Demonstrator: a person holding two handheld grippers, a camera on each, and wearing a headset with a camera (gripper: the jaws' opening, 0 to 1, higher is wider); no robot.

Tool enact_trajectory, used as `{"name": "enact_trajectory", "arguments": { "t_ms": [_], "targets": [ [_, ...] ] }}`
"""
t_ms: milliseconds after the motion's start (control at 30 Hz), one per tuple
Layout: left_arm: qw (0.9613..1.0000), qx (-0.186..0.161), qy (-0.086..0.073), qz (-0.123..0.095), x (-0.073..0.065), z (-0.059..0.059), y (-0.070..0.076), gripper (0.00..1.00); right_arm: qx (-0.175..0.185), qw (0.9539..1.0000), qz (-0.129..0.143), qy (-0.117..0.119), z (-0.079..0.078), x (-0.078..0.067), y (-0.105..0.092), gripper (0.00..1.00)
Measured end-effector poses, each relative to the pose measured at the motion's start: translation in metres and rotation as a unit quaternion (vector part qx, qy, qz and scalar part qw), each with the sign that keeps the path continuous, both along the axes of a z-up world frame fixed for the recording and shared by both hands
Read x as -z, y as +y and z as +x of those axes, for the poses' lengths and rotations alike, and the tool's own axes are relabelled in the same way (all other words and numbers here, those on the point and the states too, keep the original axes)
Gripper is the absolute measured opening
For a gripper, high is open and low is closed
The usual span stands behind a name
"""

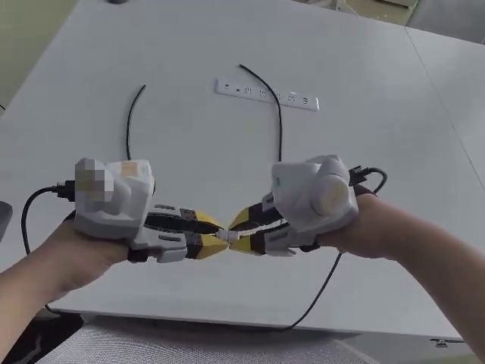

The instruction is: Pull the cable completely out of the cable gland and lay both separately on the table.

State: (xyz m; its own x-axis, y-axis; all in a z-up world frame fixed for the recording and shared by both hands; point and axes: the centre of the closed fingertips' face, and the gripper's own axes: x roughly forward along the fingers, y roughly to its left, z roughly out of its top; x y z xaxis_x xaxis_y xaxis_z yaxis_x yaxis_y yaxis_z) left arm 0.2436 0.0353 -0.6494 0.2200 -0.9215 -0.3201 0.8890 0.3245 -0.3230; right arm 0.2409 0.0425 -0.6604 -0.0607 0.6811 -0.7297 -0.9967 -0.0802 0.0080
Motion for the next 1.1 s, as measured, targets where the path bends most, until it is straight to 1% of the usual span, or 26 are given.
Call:
{"name": "enact_trajectory", "arguments": {
  "t_ms": [67,167,267,300,333,367,400,433,467,500,533,567,600,633,667,700,733,767,800,833,933,1000,1067,1100],
  "targets": [
    [1.0000,0.000,-0.007,0.000,-0.002,0.002,-0.001,0.15,0.000,1.0000,0.006,0.000,0.001,-0.001,-0.001,0.09],
    [0.9998,0.006,-0.019,0.007,-0.004,0.005,-0.002,0.15,0.008,0.9999,0.014,0.006,0.004,-0.002,-0.001,0.09],
    [0.9996,0.007,-0.026,0.011,-0.005,0.008,-0.003,0.15,0.027,0.9988,0.029,0.028,0.006,-0.005,-0.001,0.11],
    [0.9996,0.007,-0.025,0.011,-0.005,0.009,-0.003,0.15,0.040,0.9970,0.046,0.048,0.006,-0.007,0.001,0.11],
    [0.9997,0.006,-0.022,0.011,-0.006,0.009,-0.003,0.15,0.046,0.9957,0.051,0.062,0.005,-0.008,0.001,0.13],
    [0.9997,0.006,-0.022,0.012,-0.006,0.010,-0.004,0.15,0.054,0.9931,0.055,0.088,0.004,-0.008,-0.002,0.16],
    [0.9996,0.008,-0.025,0.014,-0.006,0.010,-0.004,0.15,0.061,0.9922,0.057,0.093,0.006,-0.007,-0.004,0.18],
    [0.9995,0.009,-0.025,0.016,-0.006,0.010,-0.004,0.15,0.066,0.9902,0.060,0.107,0.007,-0.007,-0.007,0.18],
    [0.9995,0.009,-0.027,0.017,-0.006,0.010,-0.004,0.15,0.073,0.9873,0.064,0.126,0.006,-0.007,-0.009,0.17],
    [0.9994,0.009,-0.028,0.018,-0.006,0.011,-0.003,0.15,0.085,0.9825,0.067,0.151,0.005,-0.007,-0.011,0.17],
    [0.9994,0.010,-0.029,0.018,-0.007,0.011,-0.003,0.15,0.093,0.9790,0.071,0.167,0.006,-0.007,-0.012,0.18],
    [0.9993,0.010,-0.033,0.017,-0.008,0.011,-0.004,0.15,0.098,0.9753,0.085,0.179,0.008,-0.011,-0.012,0.18],
    [0.9991,0.011,-0.040,0.014,-0.010,0.012,-0.004,0.15,0.113,0.9633,0.114,0.215,0.008,-0.019,-0.008,0.18],
    [0.9990,0.011,-0.041,0.013,-0.011,0.012,-0.004,0.15,0.124,0.9529,0.130,0.245,0.008,-0.024,-0.006,0.18],
    [0.9989,0.013,-0.043,0.013,-0.012,0.012,-0.005,0.15,0.133,0.9474,0.139,0.255,0.015,-0.026,-0.009,0.19],
    [0.9987,0.014,-0.046,0.014,-0.012,0.012,-0.005,0.15,0.138,0.9461,0.145,0.254,0.020,-0.026,-0.010,0.19],
    [0.9984,0.016,-0.053,0.014,-0.013,0.012,-0.005,0.15,0.146,0.9382,0.153,0.274,0.021,-0.028,-0.011,0.18],
    [0.9984,0.017,-0.051,0.015,-0.014,0.012,-0.006,0.15,0.144,0.9326,0.156,0.292,0.019,-0.029,-0.012,0.16],
    [0.9984,0.018,-0.051,0.015,-0.014,0.011,-0.006,0.15,0.143,0.9294,0.158,0.301,0.018,-0.030,-0.012,0.15],
    [0.9984,0.019,-0.052,0.013,-0.015,0.011,-0.006,0.15,0.140,0.9315,0.159,0.296,0.020,-0.028,-0.013,0.15],
    [0.9985,0.020,-0.050,0.010,-0.017,0.012,-0.007,0.15,0.135,0.9297,0.159,0.304,0.018,-0.029,-0.013,0.16],
    [0.9984,0.020,-0.052,0.008,-0.019,0.013,-0.008,0.15,0.129,0.9283,0.160,0.310,0.015,-0.030,-0.013,0.17],
    [0.9984,0.021,-0.052,0.008,-0.020,0.014,-0.008,0.15,0.129,0.9281,0.161,0.310,0.015,-0.030,-0.013,0.16],
    [0.9983,0.023,-0.052,0.008,-0.020,0.014,-0.009,0.15,0.130,0.9270,0.163,0.312,0.016,-0.031,-0.012,0.16]
  ]
}}
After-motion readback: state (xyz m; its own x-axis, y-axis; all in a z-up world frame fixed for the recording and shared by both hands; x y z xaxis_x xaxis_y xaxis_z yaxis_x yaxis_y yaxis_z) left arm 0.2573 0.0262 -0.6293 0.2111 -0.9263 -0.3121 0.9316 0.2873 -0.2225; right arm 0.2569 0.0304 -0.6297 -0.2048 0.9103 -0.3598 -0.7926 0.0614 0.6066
